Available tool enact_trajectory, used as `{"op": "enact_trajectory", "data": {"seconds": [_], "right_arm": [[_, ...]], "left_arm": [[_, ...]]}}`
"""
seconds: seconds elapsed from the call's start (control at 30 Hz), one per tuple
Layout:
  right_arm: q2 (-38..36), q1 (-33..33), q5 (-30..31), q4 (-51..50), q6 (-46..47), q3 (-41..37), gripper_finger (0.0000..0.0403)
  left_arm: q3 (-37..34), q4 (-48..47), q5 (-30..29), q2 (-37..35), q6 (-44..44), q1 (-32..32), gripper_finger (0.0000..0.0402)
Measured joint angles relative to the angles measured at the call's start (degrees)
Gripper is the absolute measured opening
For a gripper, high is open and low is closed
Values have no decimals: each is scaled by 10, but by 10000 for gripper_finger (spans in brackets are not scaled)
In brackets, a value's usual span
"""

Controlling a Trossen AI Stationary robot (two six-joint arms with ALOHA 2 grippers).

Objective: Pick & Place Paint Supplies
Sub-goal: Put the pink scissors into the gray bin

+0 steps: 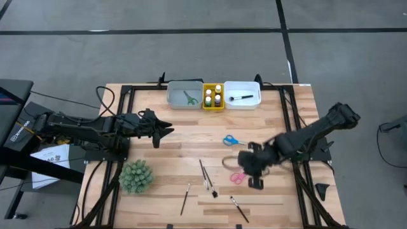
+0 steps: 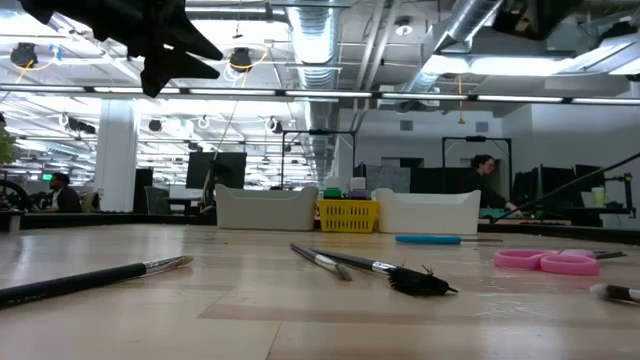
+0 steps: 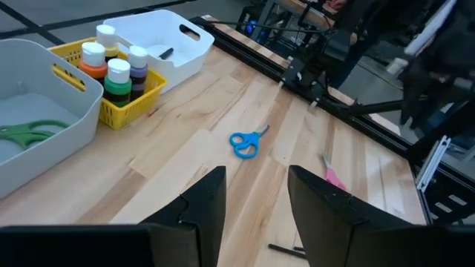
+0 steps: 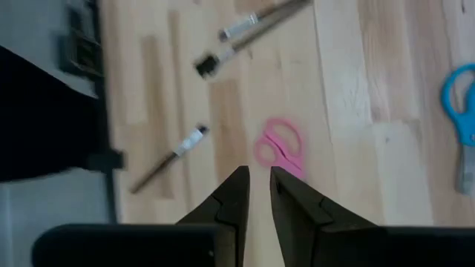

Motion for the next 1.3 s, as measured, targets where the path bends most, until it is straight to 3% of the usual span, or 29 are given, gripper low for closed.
{"op": "enact_trajectory", "data": {"seconds": [0.3, 0.43, 0.83, 1.0, 1.3], "right_arm": [[106, 76, 170, 8, 46, -1, 52], [127, 74, 163, 27, 44, -18, 52], [126, 46, 119, 244, 4, -143, 52], [126, 31, 115, 262, -45, -160, 52], [127, -4, 73, 301, -47, -205, 52]], "left_arm": [[0, -1, 4, 0, 0, 0, 140], [0, -1, 4, 0, 0, 0, 140], [0, -6, 4, 0, 0, 0, 140], [0, -7, 4, 0, 3, 0, 140], [0, -11, 4, 0, 5, 0, 140]]}}
